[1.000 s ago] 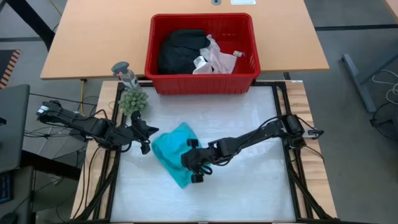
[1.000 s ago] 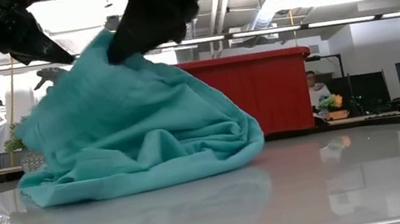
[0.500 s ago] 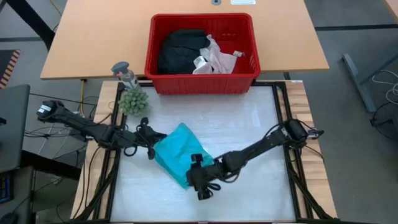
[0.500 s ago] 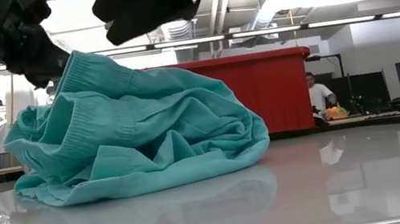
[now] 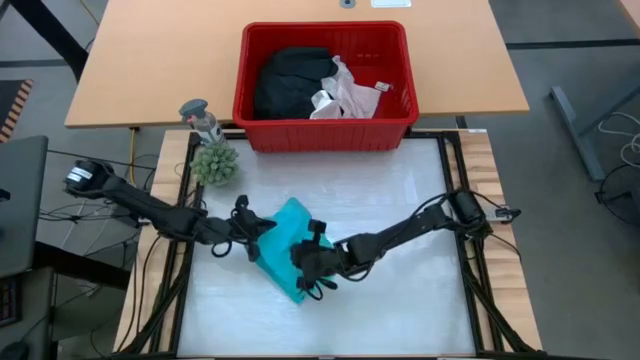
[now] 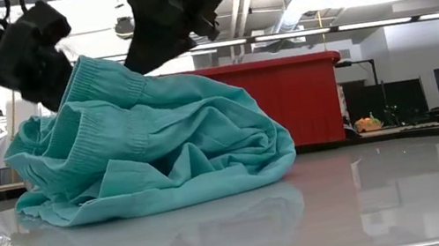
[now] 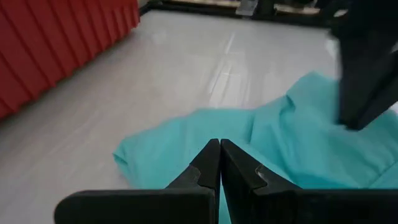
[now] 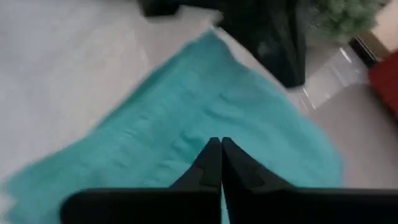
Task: Fold Laundry from Bin
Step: Fold the blue shorts
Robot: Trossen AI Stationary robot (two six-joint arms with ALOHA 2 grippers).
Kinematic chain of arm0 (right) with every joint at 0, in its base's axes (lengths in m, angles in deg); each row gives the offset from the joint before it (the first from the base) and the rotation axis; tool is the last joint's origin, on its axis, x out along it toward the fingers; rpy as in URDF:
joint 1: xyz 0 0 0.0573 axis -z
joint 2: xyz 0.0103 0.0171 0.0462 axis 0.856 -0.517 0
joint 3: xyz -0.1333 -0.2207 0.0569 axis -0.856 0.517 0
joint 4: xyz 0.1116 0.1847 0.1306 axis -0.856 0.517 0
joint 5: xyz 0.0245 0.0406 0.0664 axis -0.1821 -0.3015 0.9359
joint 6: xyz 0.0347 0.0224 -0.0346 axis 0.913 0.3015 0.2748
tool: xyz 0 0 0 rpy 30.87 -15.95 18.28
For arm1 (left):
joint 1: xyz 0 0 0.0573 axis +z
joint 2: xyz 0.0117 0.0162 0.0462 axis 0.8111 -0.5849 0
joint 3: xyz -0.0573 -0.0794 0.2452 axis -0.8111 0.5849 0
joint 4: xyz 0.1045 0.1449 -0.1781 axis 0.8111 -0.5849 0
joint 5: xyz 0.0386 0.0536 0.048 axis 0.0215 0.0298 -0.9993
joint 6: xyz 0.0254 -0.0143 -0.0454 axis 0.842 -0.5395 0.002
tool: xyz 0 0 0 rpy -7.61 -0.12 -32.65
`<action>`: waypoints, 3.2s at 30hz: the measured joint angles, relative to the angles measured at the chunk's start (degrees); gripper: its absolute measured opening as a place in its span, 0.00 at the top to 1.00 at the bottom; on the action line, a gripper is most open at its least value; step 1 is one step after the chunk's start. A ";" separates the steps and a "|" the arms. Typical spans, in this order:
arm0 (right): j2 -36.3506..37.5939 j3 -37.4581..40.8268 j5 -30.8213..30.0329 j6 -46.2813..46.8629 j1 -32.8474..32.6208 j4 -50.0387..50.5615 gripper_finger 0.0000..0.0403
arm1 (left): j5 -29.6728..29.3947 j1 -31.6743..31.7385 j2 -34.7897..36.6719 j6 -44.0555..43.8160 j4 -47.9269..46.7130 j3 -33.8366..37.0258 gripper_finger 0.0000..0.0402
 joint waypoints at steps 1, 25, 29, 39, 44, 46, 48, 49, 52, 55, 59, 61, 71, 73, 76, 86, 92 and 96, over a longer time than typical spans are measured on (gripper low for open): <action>-0.38 -0.09 0.51 0.21 -0.42 -0.27 0.96 | -0.02 0.00 -1.26 -0.59 0.02 0.02 1.00; -7.03 0.02 0.65 10.31 -7.94 10.83 0.89 | 1.99 -0.07 -19.61 -7.94 6.30 -0.19 1.00; -6.87 0.03 0.42 9.75 -10.49 13.16 0.91 | 2.65 -0.07 -15.96 -7.27 7.29 -0.17 1.00; 0.09 -0.29 -16.36 10.84 -16.07 19.76 0.94 | 3.00 0.13 -7.03 0.66 11.29 -2.89 1.00; 0.49 -0.22 -23.18 23.52 -15.01 32.37 0.95 | 7.82 3.61 -10.09 6.09 15.90 -2.89 1.00; 0.49 -0.22 -23.18 24.44 -13.95 32.24 0.95 | 10.80 5.53 -12.88 6.81 19.05 -2.86 1.00; 0.49 -0.22 -22.33 23.73 -12.95 30.93 0.95 | 13.02 7.23 -15.92 7.44 21.28 -2.90 1.00; 0.49 -0.22 -21.31 23.57 -12.75 30.52 0.95 | 13.99 7.95 -17.59 7.50 22.57 -2.89 1.00; 0.49 -0.22 -18.53 23.55 -13.01 29.56 0.94 | 16.54 9.20 -22.45 6.46 26.83 -2.86 1.00; 0.49 1.39 -17.96 23.80 -14.06 26.73 0.95 | 19.07 9.41 -27.16 5.40 31.12 -2.89 1.00; 0.40 5.02 -16.67 25.42 -15.29 21.59 0.95 | 20.98 9.38 -32.71 3.76 33.04 -3.31 1.00; 0.51 7.68 -14.71 27.16 -15.38 18.32 0.95 | 21.02 9.38 -34.97 2.91 33.06 -3.49 1.00; 0.42 12.56 -10.84 30.90 -17.48 15.72 0.95 | 20.04 9.40 -37.07 1.47 33.34 -3.61 1.00; 0.42 12.56 -9.64 29.67 -17.91 15.80 0.95 | 19.91 9.40 -37.05 1.45 33.58 -3.61 1.00; 0.42 12.56 -8.26 28.92 -18.53 16.39 0.95 | 19.85 9.40 -35.53 1.50 35.08 -3.61 1.00; 2.57 7.62 -18.84 19.44 -20.52 16.07 0.95 | 21.23 6.99 -18.97 1.50 27.33 -4.74 1.00; 1.54 6.92 -16.55 10.54 -18.69 5.56 0.95 | 13.78 -0.74 -9.45 1.47 11.75 -4.72 1.00; -0.14 6.95 -11.94 1.49 -16.09 -5.51 0.95 | 6.04 -6.36 -9.24 -1.41 5.28 -4.68 1.00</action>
